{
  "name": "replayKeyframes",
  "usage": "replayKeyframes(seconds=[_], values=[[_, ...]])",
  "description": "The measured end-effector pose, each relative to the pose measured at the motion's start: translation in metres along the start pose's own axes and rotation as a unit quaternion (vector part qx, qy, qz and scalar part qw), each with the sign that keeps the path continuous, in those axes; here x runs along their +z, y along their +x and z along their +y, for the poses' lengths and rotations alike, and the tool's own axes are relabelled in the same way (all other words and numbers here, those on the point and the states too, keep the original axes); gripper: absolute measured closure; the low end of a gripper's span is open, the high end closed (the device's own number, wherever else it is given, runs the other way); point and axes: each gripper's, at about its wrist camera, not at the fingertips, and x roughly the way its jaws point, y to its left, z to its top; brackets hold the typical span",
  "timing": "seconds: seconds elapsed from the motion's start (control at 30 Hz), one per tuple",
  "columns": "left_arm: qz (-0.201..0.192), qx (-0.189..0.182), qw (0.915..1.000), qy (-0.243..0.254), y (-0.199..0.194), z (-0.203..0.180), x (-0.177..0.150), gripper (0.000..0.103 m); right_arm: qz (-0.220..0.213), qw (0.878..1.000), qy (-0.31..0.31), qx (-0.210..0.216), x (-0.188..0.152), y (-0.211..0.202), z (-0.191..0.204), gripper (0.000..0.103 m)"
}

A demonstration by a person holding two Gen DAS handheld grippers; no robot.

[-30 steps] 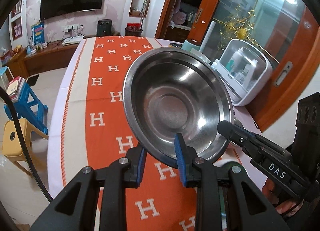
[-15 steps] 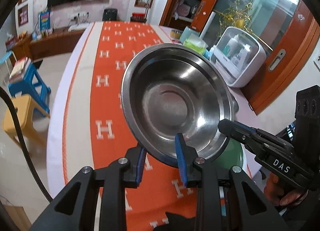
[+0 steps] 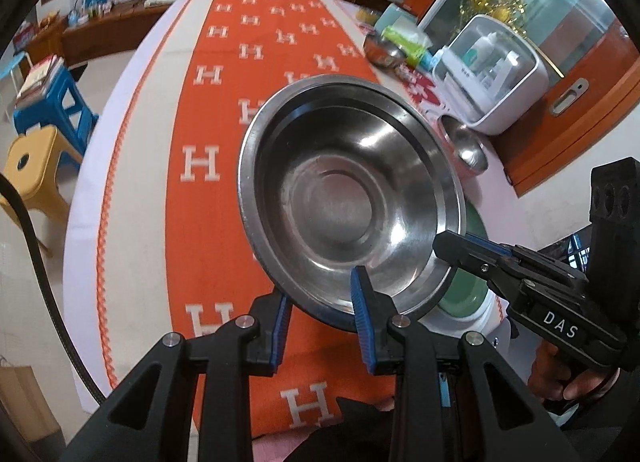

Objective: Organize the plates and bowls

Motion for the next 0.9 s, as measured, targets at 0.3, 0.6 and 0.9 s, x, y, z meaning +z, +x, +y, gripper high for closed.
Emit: replayKeyframes(seconds=[0.3, 0.6, 0.9], values=[[0.073, 0.01, 0.9968, -0.033, 0.031, 0.013, -0.013, 0.073, 0.069, 0.998, -0.007, -0.01, -0.011, 0.027, -0.002, 0.085], [0.135, 0.005, 0.9889, -0.061, 0.055, 0.031, -0.028, 0.072, 0.128, 0.991, -0.014, -0.02, -0.021, 0.049, 0.0, 0.084], [0.185, 0.012, 0.9816, -0.047, 0.066, 0.044, -0.027, 0.071, 0.156, 0.987, 0.005, -0.027, -0.028, 0.059, -0.001, 0.081]])
